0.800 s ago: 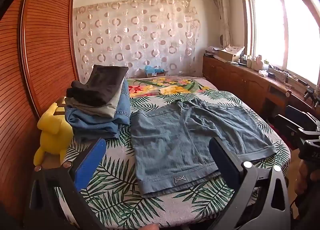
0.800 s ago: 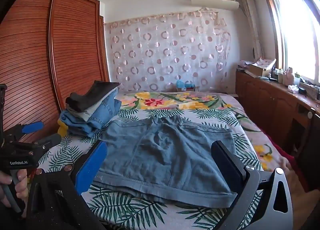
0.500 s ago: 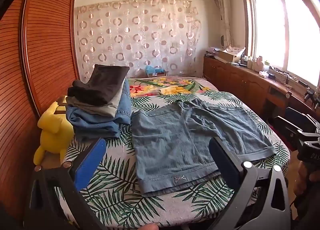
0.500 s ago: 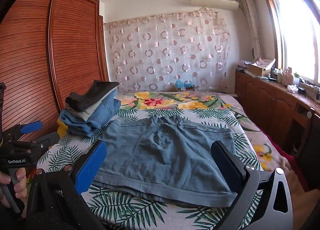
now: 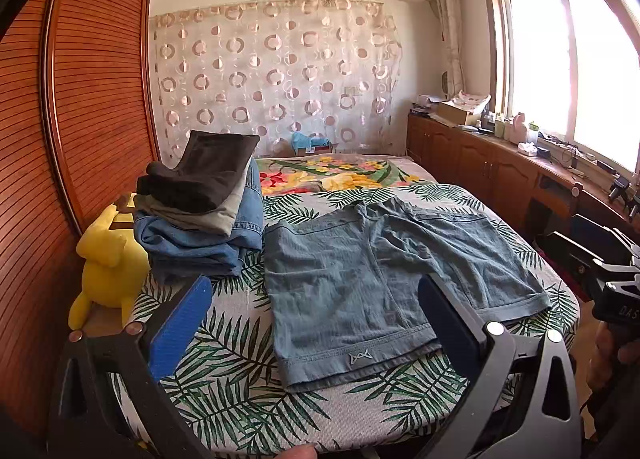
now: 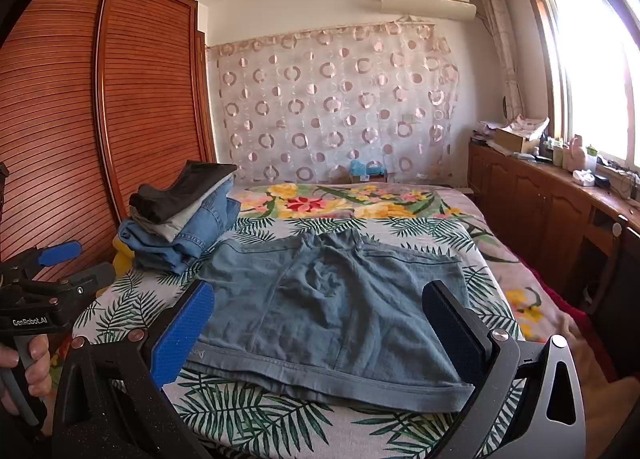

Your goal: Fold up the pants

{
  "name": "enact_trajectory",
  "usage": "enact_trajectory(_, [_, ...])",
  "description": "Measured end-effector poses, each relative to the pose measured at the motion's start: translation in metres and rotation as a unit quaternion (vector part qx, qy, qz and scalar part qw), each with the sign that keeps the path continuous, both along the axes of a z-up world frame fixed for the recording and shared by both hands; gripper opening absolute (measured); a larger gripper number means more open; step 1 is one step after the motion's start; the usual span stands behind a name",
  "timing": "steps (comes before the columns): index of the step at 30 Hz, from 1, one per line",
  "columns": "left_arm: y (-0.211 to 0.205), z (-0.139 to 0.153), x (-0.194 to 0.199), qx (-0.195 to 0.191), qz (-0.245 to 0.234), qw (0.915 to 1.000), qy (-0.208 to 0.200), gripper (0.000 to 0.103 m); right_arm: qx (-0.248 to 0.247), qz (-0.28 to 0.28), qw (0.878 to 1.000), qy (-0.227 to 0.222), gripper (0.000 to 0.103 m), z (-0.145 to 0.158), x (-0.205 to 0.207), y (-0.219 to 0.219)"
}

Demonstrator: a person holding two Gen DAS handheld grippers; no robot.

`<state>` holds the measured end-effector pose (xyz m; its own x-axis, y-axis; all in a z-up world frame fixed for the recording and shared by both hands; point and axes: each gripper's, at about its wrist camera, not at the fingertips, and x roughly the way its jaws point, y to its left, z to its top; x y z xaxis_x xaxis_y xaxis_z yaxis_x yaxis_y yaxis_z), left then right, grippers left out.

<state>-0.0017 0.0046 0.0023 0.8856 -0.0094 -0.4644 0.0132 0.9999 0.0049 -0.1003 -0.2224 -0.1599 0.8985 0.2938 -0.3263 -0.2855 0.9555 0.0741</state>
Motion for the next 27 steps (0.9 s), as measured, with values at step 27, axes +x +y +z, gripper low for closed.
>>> enact_trajectory(27, [-0.0018, 0.0054, -0.0056, 0.001, 0.0, 1.0, -0.004, 0.103, 0.002, -0.001, 1.0, 0.001, 0.103, -0.0009, -0.0001, -0.0001])
